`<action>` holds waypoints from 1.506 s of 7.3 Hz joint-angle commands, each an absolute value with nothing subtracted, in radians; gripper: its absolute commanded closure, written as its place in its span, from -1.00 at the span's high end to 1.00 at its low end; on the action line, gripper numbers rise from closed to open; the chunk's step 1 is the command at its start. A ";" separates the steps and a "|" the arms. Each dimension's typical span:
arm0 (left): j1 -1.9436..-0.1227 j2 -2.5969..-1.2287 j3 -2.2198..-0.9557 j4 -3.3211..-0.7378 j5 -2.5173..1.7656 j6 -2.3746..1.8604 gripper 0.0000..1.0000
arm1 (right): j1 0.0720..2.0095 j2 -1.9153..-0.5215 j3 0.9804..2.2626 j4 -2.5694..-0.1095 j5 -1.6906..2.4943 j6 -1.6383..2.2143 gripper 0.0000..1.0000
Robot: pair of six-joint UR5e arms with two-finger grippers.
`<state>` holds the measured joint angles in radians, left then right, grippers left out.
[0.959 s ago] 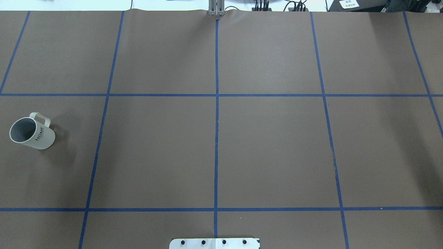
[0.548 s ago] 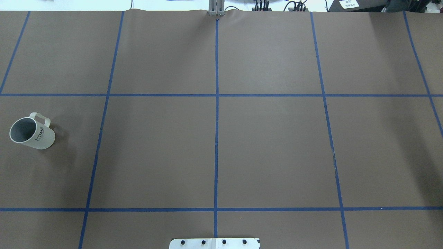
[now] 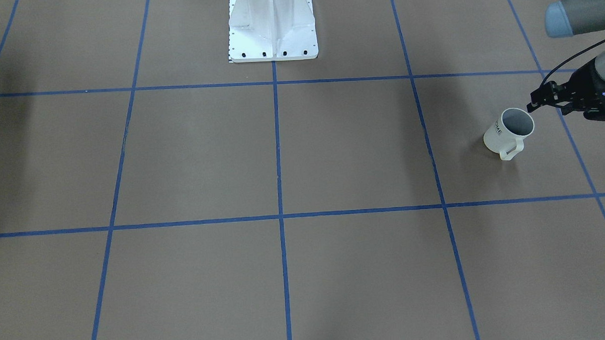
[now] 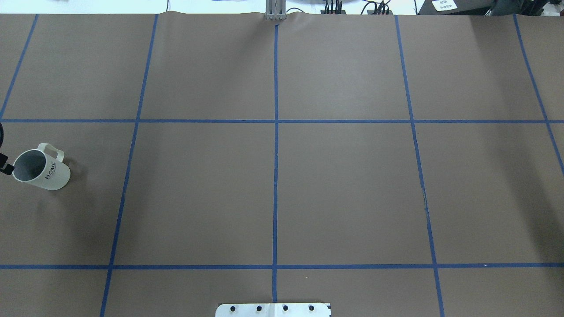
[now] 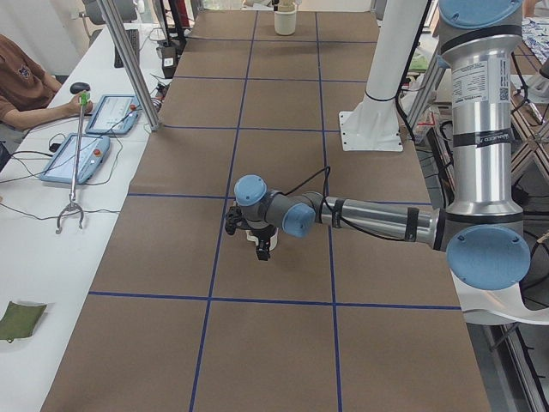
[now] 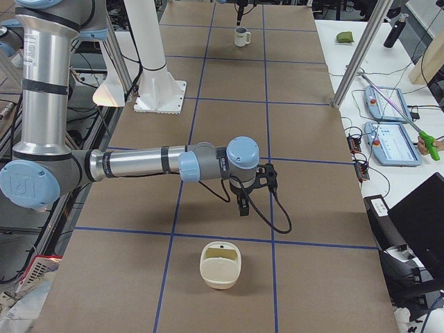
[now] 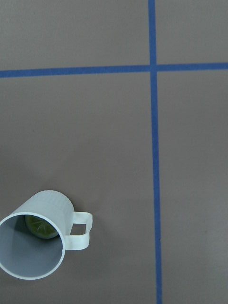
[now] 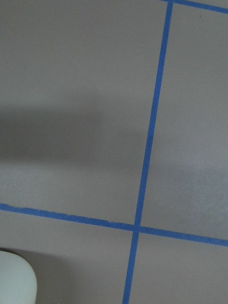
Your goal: Left arm hands cup to right arm to dump lemon
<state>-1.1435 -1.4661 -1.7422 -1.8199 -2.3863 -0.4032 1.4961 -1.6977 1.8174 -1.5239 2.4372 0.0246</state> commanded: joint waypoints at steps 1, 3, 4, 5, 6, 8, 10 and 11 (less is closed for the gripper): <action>-1.120 -1.526 -1.697 -1.821 -2.364 -0.403 1.00 | 1.496 -1.698 1.816 -1.523 2.445 0.025 1.00; -1.118 -1.571 -1.635 -1.822 -2.364 -0.402 0.99 | 1.496 -1.698 1.813 -1.523 2.447 0.025 1.00; -1.117 -1.572 -1.632 -1.827 -2.364 -0.402 0.92 | 1.496 -1.698 1.813 -1.525 2.447 0.025 1.00; -1.102 -1.571 -1.629 -1.854 -2.364 -0.403 0.48 | 1.496 -1.698 1.813 -1.525 2.445 0.029 1.00; -1.100 -1.569 -1.632 -1.867 -2.364 -0.408 -0.49 | 1.496 -1.697 1.813 -1.523 2.447 0.025 1.00; -1.101 -1.571 -1.643 -1.862 -2.376 -0.472 -1.00 | 1.491 -1.697 1.819 -1.510 2.457 0.028 1.00; -1.100 -1.609 -1.707 -1.852 -2.430 -0.717 -1.00 | 1.462 -1.697 1.816 -1.401 2.531 0.038 1.00; -1.100 -1.655 -1.718 -1.852 -2.481 -0.765 -1.00 | 1.428 -1.689 1.821 -1.328 2.536 0.140 1.00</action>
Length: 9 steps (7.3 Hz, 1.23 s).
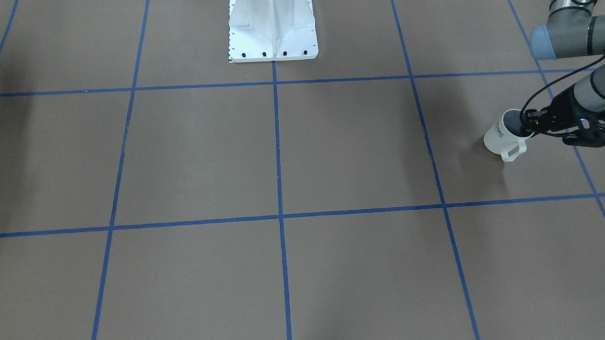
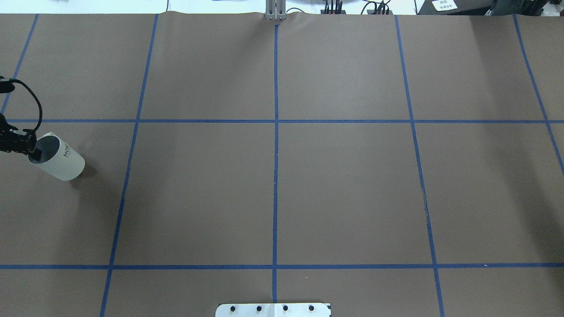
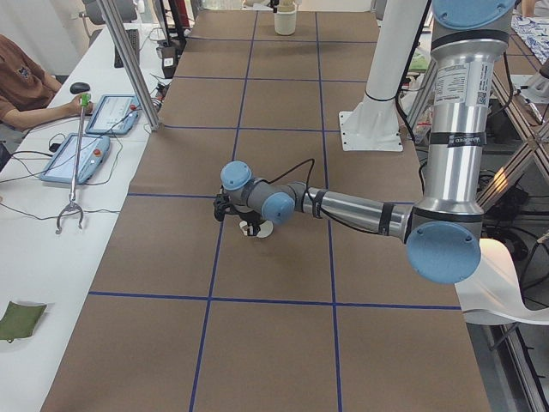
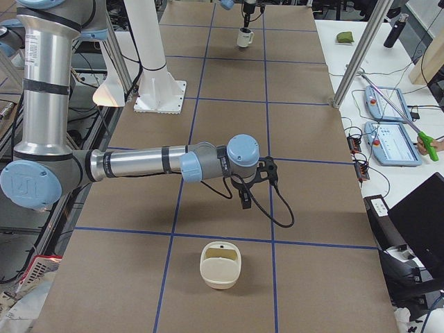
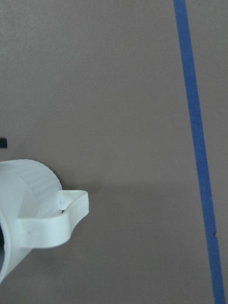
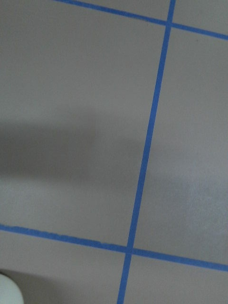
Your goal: Left arm hands cup to right arm to dump lemon
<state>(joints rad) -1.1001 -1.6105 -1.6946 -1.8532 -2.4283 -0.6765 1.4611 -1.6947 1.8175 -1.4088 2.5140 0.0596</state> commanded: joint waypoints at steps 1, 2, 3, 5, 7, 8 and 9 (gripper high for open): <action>-1.100 -1.730 -1.718 -1.852 -2.497 -0.902 -1.00 | 1.372 -1.683 1.819 -1.180 2.528 0.296 1.00; -1.091 -1.817 -1.718 -1.852 -2.499 -1.081 -1.00 | 1.312 -1.655 1.812 -1.019 2.513 0.456 1.00; -1.048 -1.891 -1.707 -1.850 -2.496 -1.204 -1.00 | 1.272 -1.617 1.812 -0.935 2.487 0.579 1.00; -0.971 -2.075 -1.677 -1.771 -2.482 -1.362 -1.00 | 1.163 -1.485 1.822 -0.900 2.372 0.691 0.99; -0.916 -2.259 -1.631 -1.592 -2.415 -1.393 -1.00 | 1.070 -1.381 1.847 -0.823 2.195 0.756 0.98; -0.891 -2.369 -1.574 -1.497 -2.372 -1.393 -1.00 | 0.967 -1.378 1.877 -0.758 2.020 0.773 0.98; -0.879 -2.458 -1.506 -1.441 -2.361 -1.393 -1.00 | 0.856 -1.371 1.893 -0.732 1.856 0.778 0.98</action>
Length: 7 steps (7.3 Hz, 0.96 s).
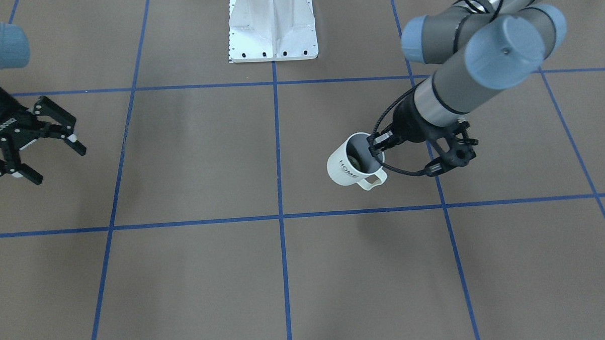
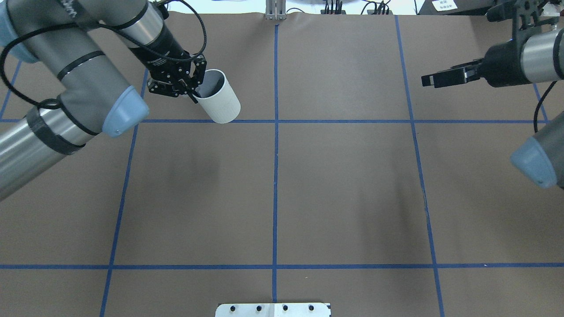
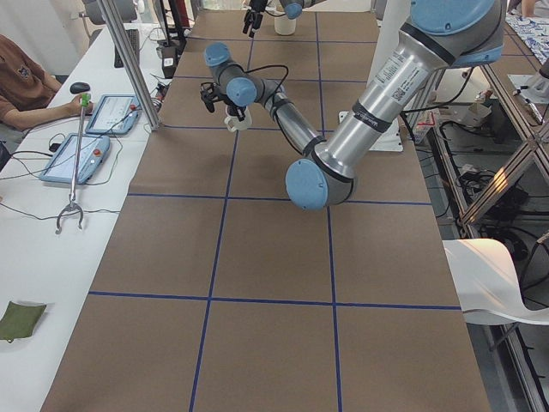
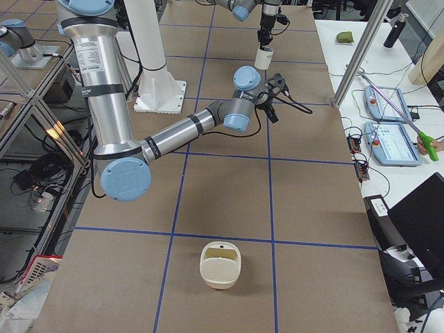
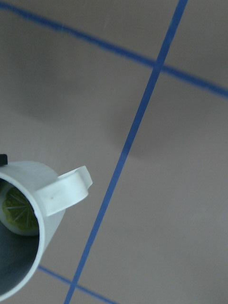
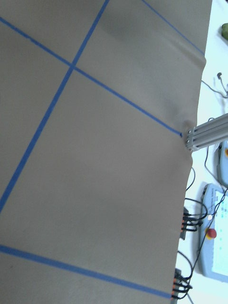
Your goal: Left arm hands cup to right arm to dump lemon
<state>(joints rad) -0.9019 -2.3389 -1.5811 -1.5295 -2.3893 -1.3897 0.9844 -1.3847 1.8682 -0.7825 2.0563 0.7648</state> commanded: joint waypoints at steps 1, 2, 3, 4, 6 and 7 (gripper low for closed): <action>-0.876 -2.497 -1.479 -1.427 -2.361 -1.396 -1.00 | 0.745 -1.365 1.916 -0.724 1.703 0.778 0.98; -0.876 -2.505 -1.476 -1.428 -2.359 -1.396 -1.00 | 0.630 -1.361 1.925 -0.724 1.533 0.778 0.98; -0.871 -2.519 -1.465 -1.419 -2.350 -1.396 -1.00 | 0.504 -1.347 1.927 -0.724 1.356 0.778 0.98; -0.871 -2.525 -1.465 -1.378 -2.347 -1.404 -1.00 | 0.363 -1.318 1.921 -0.724 1.140 0.778 0.98; -0.859 -2.543 -1.467 -1.376 -2.347 -1.426 -1.00 | 0.229 -1.243 1.875 -0.723 0.933 0.778 0.98; -0.844 -2.543 -1.471 -1.376 -2.345 -1.468 -1.00 | 0.201 -1.214 1.841 -0.723 0.861 0.779 0.98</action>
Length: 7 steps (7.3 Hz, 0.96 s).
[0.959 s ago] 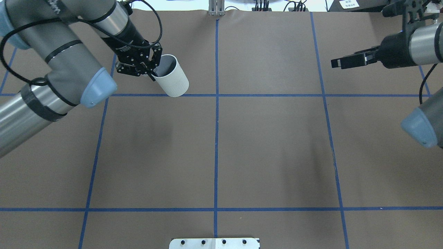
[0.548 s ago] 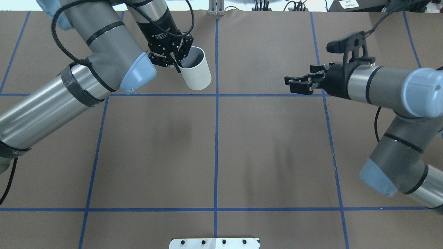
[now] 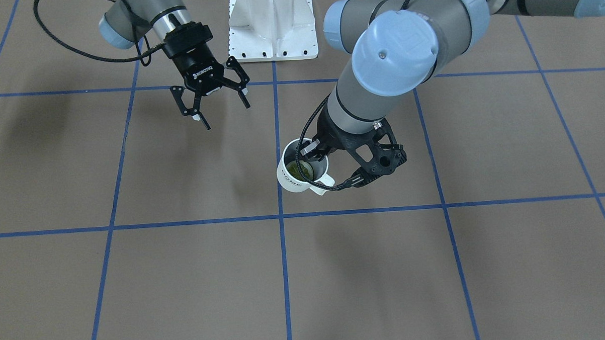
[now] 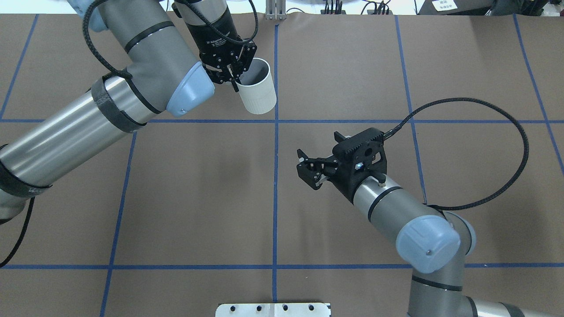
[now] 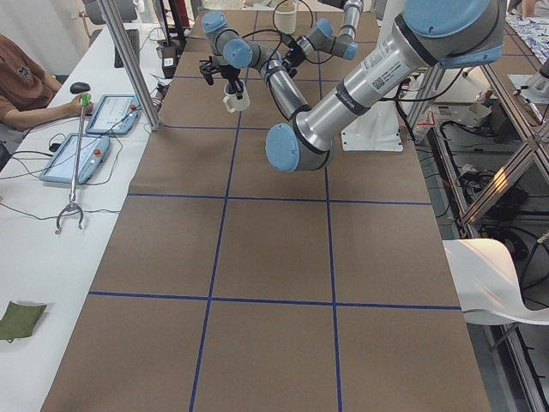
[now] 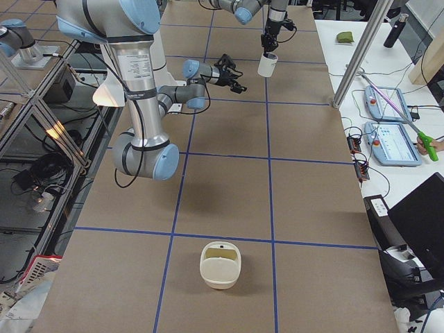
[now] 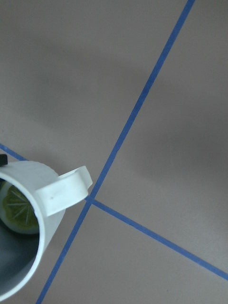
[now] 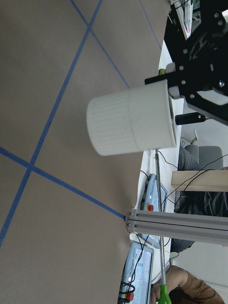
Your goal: Left arm hands cup to right arm to dump lemon
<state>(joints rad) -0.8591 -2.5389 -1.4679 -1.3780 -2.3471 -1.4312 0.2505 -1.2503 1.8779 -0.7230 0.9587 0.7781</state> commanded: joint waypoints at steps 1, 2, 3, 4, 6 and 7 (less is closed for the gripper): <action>-0.806 -2.566 -1.474 -1.376 -2.311 -1.521 -1.00 | 0.187 -1.177 1.823 -0.724 0.809 0.779 0.98; -0.775 -2.578 -1.476 -1.373 -2.295 -1.546 -1.00 | 0.187 -1.169 1.797 -0.723 0.798 0.781 0.98; -0.766 -2.582 -1.485 -1.367 -2.293 -1.555 -1.00 | 0.187 -1.169 1.795 -0.724 0.767 0.802 0.98; -0.756 -2.582 -1.494 -1.359 -2.292 -1.568 -1.00 | 0.187 -1.161 1.784 -0.724 0.732 0.849 0.98; -0.735 -2.580 -1.500 -1.359 -2.293 -1.571 -1.00 | 0.187 -1.151 1.763 -0.723 0.718 0.853 0.98; -0.724 -2.582 -1.511 -1.359 -2.293 -1.578 -1.00 | 0.187 -1.138 1.750 -0.723 0.712 0.853 0.98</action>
